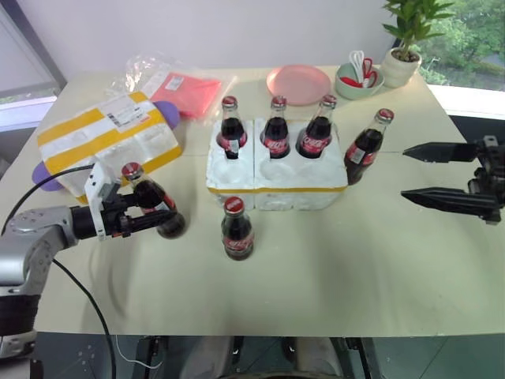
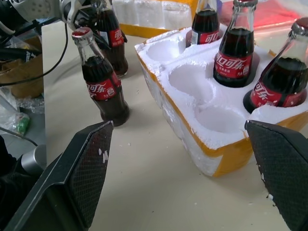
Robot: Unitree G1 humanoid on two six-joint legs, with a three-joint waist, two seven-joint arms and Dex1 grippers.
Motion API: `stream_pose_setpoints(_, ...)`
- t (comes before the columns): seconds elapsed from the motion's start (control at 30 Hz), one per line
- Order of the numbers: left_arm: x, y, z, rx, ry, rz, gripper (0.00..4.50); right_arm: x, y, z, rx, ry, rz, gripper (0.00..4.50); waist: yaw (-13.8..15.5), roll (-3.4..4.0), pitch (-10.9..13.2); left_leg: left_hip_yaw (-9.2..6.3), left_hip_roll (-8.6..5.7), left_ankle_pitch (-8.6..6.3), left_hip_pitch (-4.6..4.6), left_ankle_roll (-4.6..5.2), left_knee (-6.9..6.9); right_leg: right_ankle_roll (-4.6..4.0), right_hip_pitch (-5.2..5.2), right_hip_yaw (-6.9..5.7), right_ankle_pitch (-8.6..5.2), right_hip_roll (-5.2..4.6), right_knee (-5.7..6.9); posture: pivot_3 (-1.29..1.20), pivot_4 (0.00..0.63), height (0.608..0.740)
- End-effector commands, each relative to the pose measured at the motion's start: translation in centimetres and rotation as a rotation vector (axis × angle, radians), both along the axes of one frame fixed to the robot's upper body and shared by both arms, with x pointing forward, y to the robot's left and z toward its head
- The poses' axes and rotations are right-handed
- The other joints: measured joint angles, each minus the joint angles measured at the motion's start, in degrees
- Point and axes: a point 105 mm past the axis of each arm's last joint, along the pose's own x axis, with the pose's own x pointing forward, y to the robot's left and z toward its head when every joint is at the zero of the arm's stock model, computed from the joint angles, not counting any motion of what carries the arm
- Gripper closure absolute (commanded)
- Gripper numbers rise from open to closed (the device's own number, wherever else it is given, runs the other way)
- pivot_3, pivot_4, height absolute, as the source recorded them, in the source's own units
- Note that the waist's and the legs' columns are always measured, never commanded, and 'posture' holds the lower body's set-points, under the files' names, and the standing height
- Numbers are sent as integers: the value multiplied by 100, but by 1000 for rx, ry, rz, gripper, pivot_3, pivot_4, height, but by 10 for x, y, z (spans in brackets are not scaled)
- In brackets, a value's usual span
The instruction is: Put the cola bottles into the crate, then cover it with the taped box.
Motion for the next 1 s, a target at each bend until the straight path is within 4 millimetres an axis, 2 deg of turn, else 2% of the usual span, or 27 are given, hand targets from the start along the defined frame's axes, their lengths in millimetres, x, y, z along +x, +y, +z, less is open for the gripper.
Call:
stream_pose_setpoints(0.03,-4,-9,62,-53,-146,-93,1733,-3,3,4,-19,-46,8,0,1,-16,9,-1,0,0,0,-1,3,0,0,-1,0,1,4,0,150,740)
stream_pose_setpoints(0.2,5,-28,115,-108,-221,-224,1733,-1,1,-5,-14,-42,-26,0,-5,-29,16,-2,-2,1,-1,-1,15,2,4,-4,2,4,7,0,150,740)
stream_pose_setpoints(0.27,11,-36,130,-137,-242,-263,1733,-1,1,-8,-7,-43,-38,0,-7,-29,16,-1,-6,2,-1,0,15,9,5,-6,6,8,9,0,150,740)
stream_pose_setpoints(0.3,19,-46,137,-148,-260,-294,1733,-1,0,-10,-3,-45,-52,0,-7,-30,16,-1,-6,2,-1,-1,16,10,5,-7,6,8,12,0,150,740)
stream_pose_setpoints(0.37,29,-60,143,-146,-283,-336,1733,-1,1,-13,1,-50,-68,0,5,-33,15,-2,-7,8,3,-10,18,10,10,-9,7,9,18,0,150,740)
stream_pose_setpoints(0.5,53,-85,125,-104,-276,-393,1733,-5,1,-17,12,-56,-101,0,-8,-32,14,-1,-11,14,3,-18,25,14,14,-8,10,7,19,0,150,740)
stream_pose_setpoints(0.63,66,-96,101,-22,-258,-424,1733,-10,0,-20,16,-57,-133,0,-34,-38,18,1,-9,15,2,-18,25,14,9,-6,11,6,19,0,150,740)
stream_pose_setpoints(0.83,72,-98,79,57,-268,-445,1733,-14,-2,-24,20,-54,-163,0,-13,-43,21,1,-8,13,1,-15,28,14,10,-5,11,2,18,0,150,740)
stream_pose_setpoints(1.0,74,-109,61,57,-269,-434,1733,-10,1,-27,27,-53,-167,0,-8,-43,21,1,-8,2,0,3,49,18,16,-4,14,2,24,0,150,740)
